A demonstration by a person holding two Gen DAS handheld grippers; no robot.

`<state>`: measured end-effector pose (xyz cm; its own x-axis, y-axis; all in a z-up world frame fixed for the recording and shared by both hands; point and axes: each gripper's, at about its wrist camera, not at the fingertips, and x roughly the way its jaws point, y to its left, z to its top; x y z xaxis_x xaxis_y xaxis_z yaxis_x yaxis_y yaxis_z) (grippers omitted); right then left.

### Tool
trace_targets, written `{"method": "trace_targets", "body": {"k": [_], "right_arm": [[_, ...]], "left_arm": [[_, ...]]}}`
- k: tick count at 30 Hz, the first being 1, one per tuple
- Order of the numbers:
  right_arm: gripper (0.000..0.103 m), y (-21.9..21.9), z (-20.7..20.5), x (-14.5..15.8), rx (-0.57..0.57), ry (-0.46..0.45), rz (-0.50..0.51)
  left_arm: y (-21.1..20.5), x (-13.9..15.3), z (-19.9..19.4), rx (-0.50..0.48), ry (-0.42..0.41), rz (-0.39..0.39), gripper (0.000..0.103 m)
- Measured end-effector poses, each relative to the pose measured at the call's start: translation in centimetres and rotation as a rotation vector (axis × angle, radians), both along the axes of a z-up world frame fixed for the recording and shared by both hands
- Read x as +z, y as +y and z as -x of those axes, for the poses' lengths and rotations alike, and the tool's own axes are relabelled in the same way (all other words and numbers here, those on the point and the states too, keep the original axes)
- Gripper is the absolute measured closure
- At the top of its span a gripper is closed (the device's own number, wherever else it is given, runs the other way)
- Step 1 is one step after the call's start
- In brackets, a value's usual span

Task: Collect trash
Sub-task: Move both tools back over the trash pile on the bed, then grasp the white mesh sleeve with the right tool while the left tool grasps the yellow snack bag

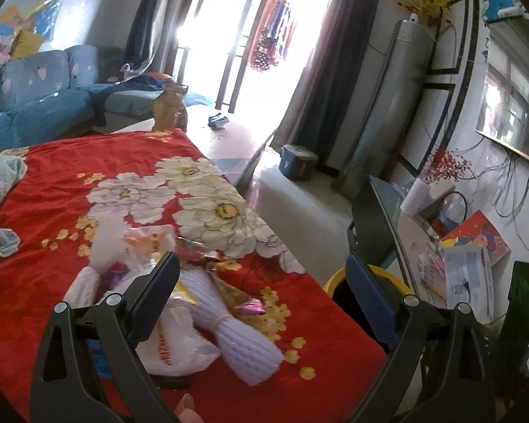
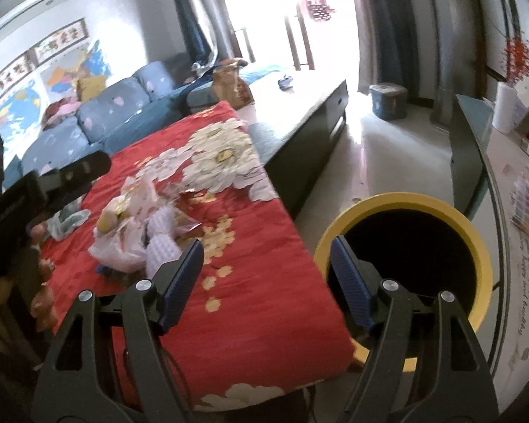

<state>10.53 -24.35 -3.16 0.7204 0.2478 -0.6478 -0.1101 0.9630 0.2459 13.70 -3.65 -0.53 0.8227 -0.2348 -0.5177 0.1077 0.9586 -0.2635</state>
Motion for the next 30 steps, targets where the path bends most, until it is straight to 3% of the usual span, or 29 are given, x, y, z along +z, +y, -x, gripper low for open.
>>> {"method": "trace_targets", "body": {"k": [11, 23, 30], "right_arm": [[0.037, 4.6, -0.2, 0.1, 0.120, 0.009, 0.028], [0.037, 8.1, -1.2, -0.5, 0.176, 0.029, 0.054], [0.037, 9.4, -2.2, -1.6, 0.190, 0.056, 0.063]], "left_arm": [[4.5, 0.1, 0.1, 0.079, 0.005, 0.011, 0.011], [10.6, 0.0, 0.4, 0.171, 0.021, 0.011, 0.011], [12.3, -1.2, 0.9, 0.162, 0.055, -0.026, 0.011]]}}
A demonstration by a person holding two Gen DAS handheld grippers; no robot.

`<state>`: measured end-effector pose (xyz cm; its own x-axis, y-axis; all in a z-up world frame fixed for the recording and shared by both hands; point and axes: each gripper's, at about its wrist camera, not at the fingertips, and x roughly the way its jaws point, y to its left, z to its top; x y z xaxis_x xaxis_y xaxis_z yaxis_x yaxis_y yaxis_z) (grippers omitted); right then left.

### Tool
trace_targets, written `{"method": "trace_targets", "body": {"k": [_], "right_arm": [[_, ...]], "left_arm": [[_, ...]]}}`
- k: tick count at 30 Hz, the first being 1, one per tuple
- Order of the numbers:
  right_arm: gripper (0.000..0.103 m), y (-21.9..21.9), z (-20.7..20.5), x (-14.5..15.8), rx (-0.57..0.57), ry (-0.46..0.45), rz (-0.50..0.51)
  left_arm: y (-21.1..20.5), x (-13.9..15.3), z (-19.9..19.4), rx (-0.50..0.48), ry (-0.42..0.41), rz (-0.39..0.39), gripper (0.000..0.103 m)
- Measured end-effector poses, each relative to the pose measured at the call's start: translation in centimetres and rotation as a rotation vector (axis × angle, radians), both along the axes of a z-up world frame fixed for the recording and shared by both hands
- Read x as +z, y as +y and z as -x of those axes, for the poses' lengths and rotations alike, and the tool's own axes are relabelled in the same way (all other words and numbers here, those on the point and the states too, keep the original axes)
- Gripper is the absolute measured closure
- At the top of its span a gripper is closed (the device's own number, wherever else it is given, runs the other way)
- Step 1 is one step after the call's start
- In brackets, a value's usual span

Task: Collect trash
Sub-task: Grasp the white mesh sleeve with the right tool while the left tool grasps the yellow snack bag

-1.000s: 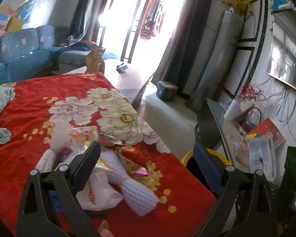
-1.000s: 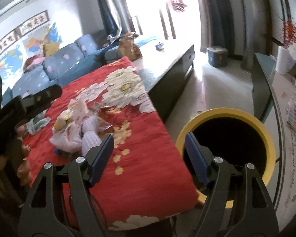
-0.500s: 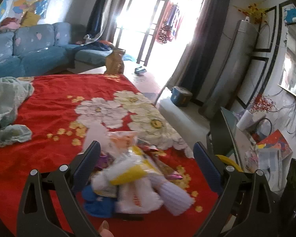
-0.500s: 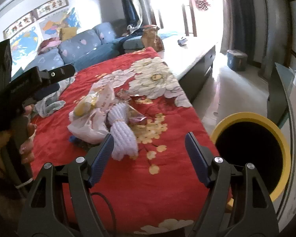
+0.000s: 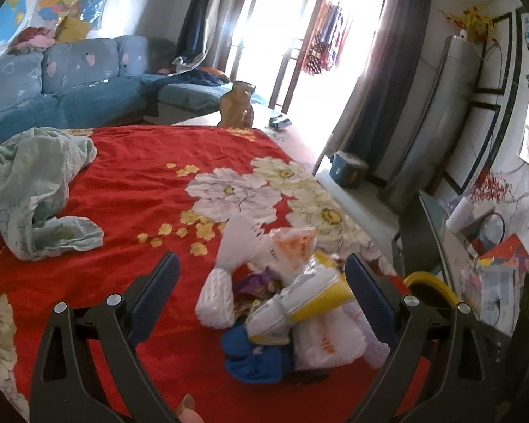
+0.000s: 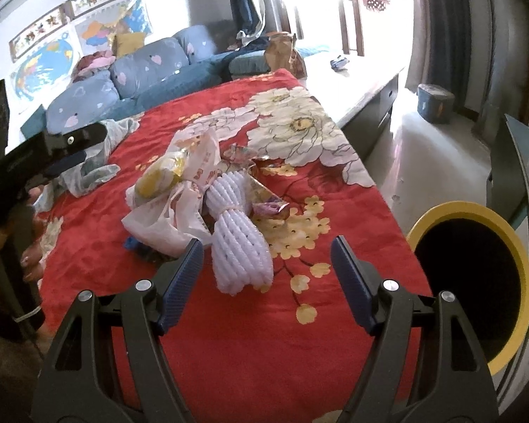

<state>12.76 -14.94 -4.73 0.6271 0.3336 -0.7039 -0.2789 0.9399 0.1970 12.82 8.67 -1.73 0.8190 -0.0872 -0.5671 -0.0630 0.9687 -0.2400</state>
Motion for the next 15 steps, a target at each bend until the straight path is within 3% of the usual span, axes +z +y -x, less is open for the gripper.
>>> {"method": "trace_targets", "body": {"k": [7, 15], "right_arm": [[0.037, 0.7, -0.8, -1.7, 0.001, 0.036, 0.020], [0.040, 0.8, -1.6, -3.3, 0.021, 0.089, -0.006]], "left_arm": [[-1.7, -1.2, -0.4, -0.113, 0.038, -0.048, 0.011], [-5.9, -3.0, -2.3, -0.266, 0.091, -0.185, 0.011]]}}
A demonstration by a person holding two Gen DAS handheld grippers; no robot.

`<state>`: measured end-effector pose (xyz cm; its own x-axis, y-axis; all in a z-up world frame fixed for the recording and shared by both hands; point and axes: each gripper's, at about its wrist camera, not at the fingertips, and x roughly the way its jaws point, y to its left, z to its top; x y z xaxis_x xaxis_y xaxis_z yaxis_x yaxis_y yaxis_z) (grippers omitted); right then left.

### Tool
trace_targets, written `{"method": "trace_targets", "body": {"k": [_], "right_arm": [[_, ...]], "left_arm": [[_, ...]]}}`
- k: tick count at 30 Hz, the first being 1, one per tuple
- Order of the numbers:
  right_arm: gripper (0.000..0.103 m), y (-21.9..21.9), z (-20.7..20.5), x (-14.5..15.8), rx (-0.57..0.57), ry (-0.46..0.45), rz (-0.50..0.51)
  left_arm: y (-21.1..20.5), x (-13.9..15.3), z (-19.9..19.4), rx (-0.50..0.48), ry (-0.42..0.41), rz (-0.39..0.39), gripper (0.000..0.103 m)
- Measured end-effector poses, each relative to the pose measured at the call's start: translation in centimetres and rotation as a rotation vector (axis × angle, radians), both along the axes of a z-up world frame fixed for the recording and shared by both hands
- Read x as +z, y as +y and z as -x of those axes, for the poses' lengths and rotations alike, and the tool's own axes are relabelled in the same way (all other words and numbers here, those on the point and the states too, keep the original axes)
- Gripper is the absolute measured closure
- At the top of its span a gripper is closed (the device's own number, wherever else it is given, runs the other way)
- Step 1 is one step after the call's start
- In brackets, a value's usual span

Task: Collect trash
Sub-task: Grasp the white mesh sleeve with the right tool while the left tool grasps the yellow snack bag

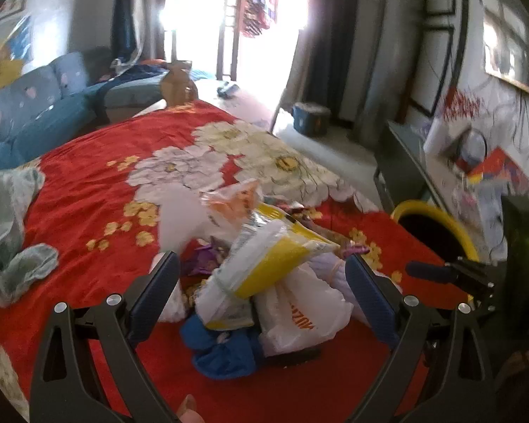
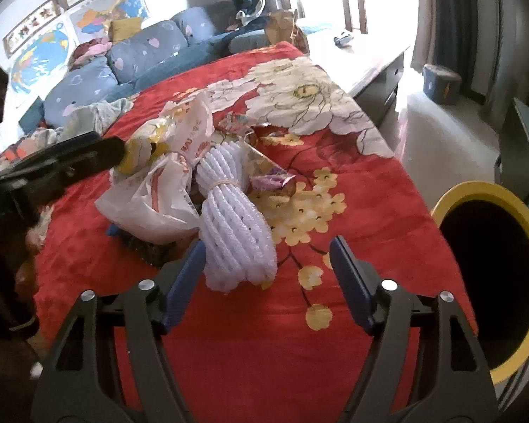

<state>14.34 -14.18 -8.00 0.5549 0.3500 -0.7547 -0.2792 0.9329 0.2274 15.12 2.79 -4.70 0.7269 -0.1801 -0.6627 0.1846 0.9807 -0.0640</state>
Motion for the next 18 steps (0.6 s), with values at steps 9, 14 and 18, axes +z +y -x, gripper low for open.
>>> {"method": "trace_targets", "body": {"k": [9, 14, 18], "right_arm": [[0.061, 0.7, -0.3, -0.6, 0.050, 0.040, -0.053], [0.075, 0.9, -0.3, -0.8, 0.080, 0.053, -0.071], [0.078, 0.9, 0.1, -0.7, 0.094, 0.049, -0.072]], "left_arm": [[-0.6, -1.4, -2.7, -0.028, 0.058, -0.015, 0.011], [-0.3, -2.0, -3.4, -0.031, 0.097, 0.037, 0.031], [0.5, -2.3, -3.4, -0.013, 0.108, 0.090, 0.044]]}}
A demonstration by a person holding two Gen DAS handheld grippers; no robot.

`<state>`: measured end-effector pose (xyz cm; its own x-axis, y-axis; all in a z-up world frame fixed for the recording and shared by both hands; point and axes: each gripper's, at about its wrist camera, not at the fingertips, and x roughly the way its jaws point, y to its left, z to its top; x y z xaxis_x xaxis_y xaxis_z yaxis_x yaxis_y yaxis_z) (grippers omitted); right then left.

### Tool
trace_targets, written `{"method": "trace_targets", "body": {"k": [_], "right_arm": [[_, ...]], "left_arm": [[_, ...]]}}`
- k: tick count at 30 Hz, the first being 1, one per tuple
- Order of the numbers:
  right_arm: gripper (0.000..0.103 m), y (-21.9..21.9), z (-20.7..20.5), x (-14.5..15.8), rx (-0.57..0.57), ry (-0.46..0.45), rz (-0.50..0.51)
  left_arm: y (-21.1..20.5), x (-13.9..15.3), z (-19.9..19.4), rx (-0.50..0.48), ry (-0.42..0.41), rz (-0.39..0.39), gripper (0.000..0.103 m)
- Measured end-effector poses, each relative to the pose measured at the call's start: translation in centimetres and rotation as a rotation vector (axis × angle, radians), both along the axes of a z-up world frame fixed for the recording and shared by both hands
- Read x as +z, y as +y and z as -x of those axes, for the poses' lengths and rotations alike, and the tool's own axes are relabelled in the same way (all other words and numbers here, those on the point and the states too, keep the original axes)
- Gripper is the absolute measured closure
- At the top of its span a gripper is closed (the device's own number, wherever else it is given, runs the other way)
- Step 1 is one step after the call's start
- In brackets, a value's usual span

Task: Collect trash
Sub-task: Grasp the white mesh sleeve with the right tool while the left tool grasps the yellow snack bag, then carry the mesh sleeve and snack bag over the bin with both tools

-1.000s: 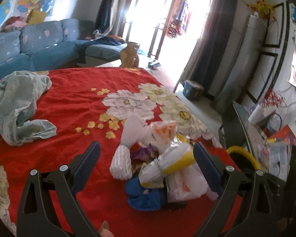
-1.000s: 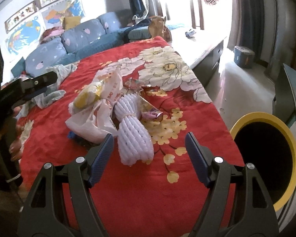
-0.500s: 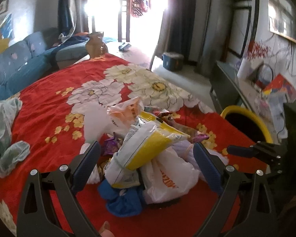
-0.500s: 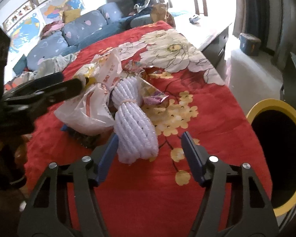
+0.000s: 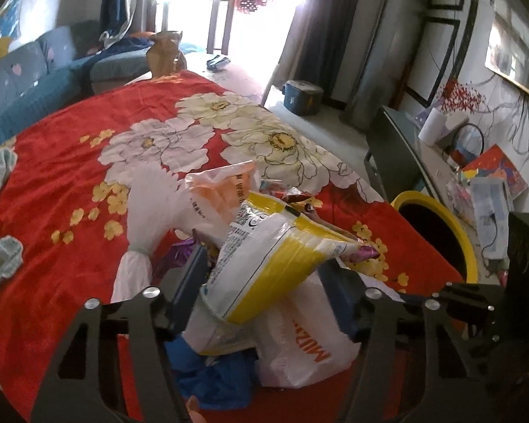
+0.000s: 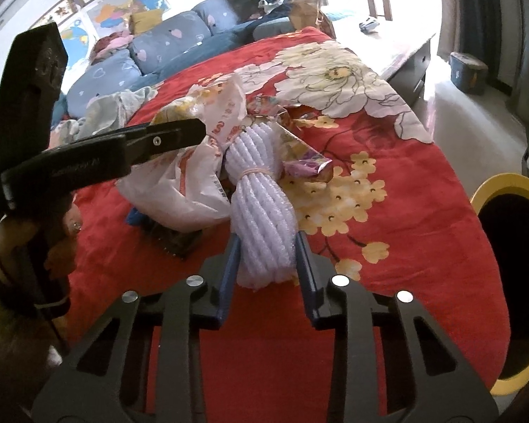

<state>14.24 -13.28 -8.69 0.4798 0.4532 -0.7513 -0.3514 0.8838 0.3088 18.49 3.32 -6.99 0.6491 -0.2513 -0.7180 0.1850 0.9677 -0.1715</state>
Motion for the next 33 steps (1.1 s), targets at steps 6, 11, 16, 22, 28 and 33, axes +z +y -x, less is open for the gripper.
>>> {"method": "trace_targets", "body": {"k": [6, 11, 16, 22, 28, 33], "right_arm": [[0.082, 0.0, 0.3, 0.2, 0.014, -0.008, 0.006], [0.084, 0.1, 0.8, 0.8, 0.027, -0.025, 0.009], [0.085, -0.2, 1.2, 1.9, 0.033, -0.050, 0.003], [0.085, -0.8, 1.7, 3.5, 0.029, -0.089, -0.017], [0.086, -1.3, 2.1, 5.3, 0.018, -0.132, -0.044], [0.086, -1.8, 2.2, 6.4, 0.002, -0.158, -0.055]], "left_arm": [[1.6, 0.4, 0.6, 0.046, -0.006, 0.066, 0.062], [2.5, 1.5, 1.6, 0.074, -0.045, 0.116, 0.066], [3.0, 3.1, 2.8, 0.089, -0.093, 0.136, 0.067], [3.2, 5.2, 4.0, 0.094, -0.149, 0.154, 0.068], [2.7, 6.9, 4.8, 0.081, -0.186, 0.155, 0.068], [1.9, 8.0, 5.4, 0.065, -0.209, 0.151, 0.068]]}}
